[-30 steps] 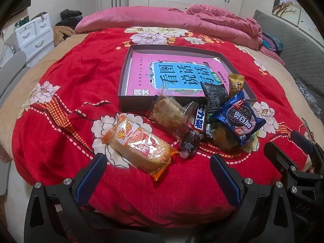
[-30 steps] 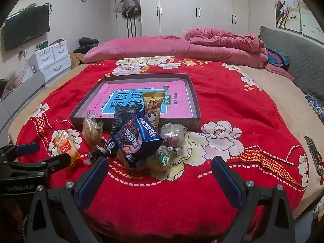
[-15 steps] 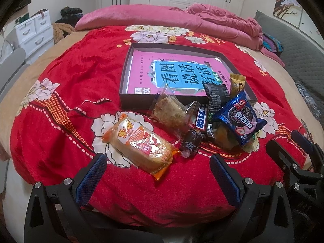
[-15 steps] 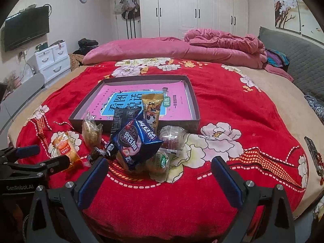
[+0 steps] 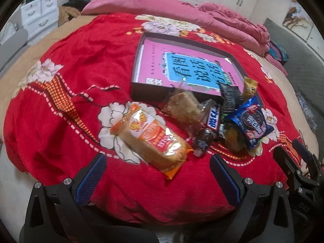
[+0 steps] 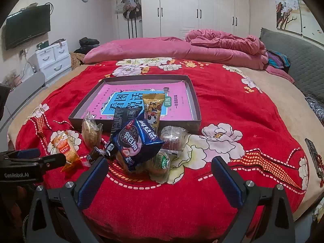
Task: Organize snacks
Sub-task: 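Grasp the orange bread roll with the left tool while the right tool grasps the blue cookie pack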
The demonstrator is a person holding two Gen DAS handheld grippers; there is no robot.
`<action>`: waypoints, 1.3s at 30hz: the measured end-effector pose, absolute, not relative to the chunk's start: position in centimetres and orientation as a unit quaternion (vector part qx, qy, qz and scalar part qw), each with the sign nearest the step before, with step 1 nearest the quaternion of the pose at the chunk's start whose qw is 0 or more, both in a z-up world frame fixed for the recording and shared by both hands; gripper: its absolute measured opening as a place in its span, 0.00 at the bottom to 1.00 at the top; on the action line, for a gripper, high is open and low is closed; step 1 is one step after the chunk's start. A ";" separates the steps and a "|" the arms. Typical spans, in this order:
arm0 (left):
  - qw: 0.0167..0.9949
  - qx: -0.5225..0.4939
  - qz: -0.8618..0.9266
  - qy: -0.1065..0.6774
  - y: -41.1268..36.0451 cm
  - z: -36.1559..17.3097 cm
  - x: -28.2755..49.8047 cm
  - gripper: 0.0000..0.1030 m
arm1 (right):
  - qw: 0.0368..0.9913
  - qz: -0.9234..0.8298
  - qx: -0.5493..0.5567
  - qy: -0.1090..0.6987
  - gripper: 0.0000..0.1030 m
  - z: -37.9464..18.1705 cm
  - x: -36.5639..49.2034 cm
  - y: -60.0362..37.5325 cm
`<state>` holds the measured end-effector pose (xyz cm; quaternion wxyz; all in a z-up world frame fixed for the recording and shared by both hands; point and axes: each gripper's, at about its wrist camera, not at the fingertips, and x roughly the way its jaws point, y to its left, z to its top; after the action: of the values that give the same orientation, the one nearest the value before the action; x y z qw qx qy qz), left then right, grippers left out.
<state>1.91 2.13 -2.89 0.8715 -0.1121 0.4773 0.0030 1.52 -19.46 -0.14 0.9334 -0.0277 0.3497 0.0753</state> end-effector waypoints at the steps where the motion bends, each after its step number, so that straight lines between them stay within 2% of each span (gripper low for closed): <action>1: 0.869 -0.116 0.004 0.480 2.4 -3.1 2.0 0.98 | 0.933 0.075 -0.029 0.349 0.99 -0.2 1.5 -19.5; 13: 0.842 -0.203 0.009 0.500 3.9 -5.0 4.2 0.98 | 0.931 0.083 -0.073 0.348 0.99 -0.8 3.2 -17.7; 22: 0.826 -0.239 0.016 0.510 3.3 -6.5 5.9 0.95 | 0.922 0.075 -0.158 0.346 0.99 -2.0 4.9 -15.1; 28: 0.827 -0.249 0.027 0.503 3.7 -6.5 6.5 0.84 | 0.919 0.068 -0.202 0.332 0.99 -2.6 5.5 -14.1; 31: 0.829 -0.242 0.035 0.503 3.7 -6.5 6.7 0.75 | 0.918 0.071 -0.215 0.327 0.99 -2.7 5.8 -13.6; 34: 0.829 -0.235 0.040 0.506 3.6 -6.6 7.0 0.70 | 0.915 0.077 -0.228 0.323 0.88 -2.9 6.1 -13.0; 39: 0.830 -0.222 0.043 0.510 3.9 -6.7 6.8 0.55 | 0.911 0.097 -0.223 0.333 0.70 -3.2 6.3 -12.7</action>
<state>6.80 3.94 -6.69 0.8298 -0.2225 0.5100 0.0426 6.32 -12.71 -3.20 0.9111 -0.2229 0.3329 0.0966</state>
